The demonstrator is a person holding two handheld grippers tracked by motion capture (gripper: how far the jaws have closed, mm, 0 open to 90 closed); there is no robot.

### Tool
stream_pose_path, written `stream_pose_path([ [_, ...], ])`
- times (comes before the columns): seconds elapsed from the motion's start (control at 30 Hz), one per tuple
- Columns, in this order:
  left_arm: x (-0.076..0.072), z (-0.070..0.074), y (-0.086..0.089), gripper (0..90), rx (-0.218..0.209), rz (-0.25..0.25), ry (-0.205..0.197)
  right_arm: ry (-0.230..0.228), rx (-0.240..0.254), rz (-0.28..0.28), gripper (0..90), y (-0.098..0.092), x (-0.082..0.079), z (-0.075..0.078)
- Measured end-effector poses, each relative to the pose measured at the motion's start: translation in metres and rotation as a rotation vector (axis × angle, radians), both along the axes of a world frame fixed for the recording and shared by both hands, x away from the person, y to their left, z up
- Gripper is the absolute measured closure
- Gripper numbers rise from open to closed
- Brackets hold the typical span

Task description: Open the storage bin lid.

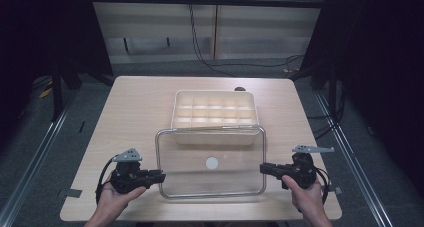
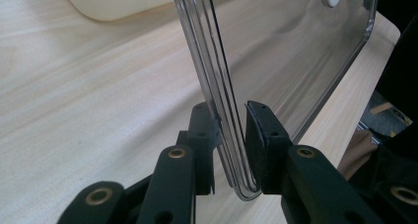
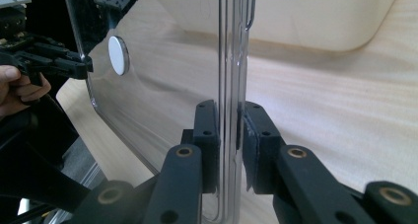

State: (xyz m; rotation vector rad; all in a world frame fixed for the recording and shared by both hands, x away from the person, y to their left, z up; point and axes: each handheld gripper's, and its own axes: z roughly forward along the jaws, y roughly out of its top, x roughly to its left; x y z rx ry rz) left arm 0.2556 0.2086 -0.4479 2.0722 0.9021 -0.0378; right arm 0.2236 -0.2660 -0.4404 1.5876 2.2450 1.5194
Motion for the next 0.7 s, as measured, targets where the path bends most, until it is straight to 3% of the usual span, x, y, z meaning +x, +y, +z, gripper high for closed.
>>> stream_pose_path([
  [0.33, -0.006, -0.006, 0.001, 73.5, 0.024, -0.006, 0.018, 0.053, 0.005, 0.004, 78.2, 0.003, -0.016, -0.017],
  [0.43, -0.007, -0.009, 0.002, 73.5, 0.003, -0.002, 0.024, 0.067, 0.013, 0.001, 78.2, 0.003, -0.02, -0.024],
  [0.7, -0.006, -0.018, 0.002, 72.3, 0.001, -0.009, 0.038, 0.078, 0.004, -0.001, 78.0, 0.003, -0.017, -0.031],
])
